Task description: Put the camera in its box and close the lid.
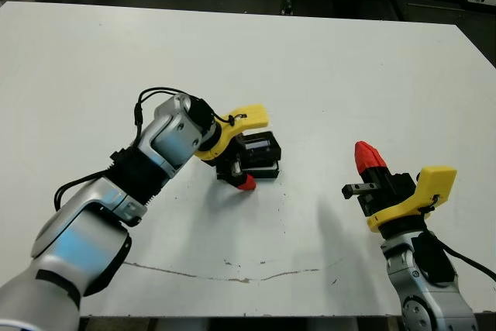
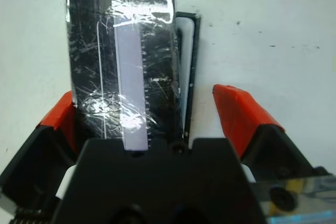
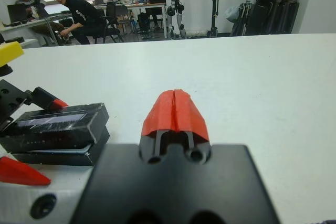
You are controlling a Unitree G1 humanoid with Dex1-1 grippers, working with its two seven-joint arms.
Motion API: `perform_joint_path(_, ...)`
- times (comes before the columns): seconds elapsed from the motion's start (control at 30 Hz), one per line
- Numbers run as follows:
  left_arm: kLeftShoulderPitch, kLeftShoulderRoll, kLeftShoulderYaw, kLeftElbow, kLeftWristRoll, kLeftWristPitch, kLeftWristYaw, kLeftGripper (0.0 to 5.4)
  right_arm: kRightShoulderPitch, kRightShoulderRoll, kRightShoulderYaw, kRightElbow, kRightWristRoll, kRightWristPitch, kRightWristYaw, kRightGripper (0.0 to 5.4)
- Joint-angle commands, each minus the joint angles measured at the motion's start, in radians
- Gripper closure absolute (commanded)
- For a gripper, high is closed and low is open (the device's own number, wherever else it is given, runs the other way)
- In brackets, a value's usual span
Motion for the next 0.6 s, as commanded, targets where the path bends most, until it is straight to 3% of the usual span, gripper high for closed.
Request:
perform_joint_path(0.03, 0.014, 0.012, -0.022, -0.027, -0.022, 0.024, -0.013, 0.02, 0.0, -0.013, -0.006, 0.008, -0.005, 0.0, 0.0, 5.4)
perform_joint_path(0.33, 0.018, 0.041, -0.033, -0.087, -0.069, 0.043, -0.012, 0.02, -0.001, -0.01, -0.003, 0.016, -0.005, -0.008, 0.004, 5.4)
perform_joint_path(0.6, 0.038, 0.069, -0.071, -0.075, -0.019, -0.116, 0.048, 0.02, 0.001, -0.008, -0.006, 0.003, 0.004, 0.014, -0.004, 5.4)
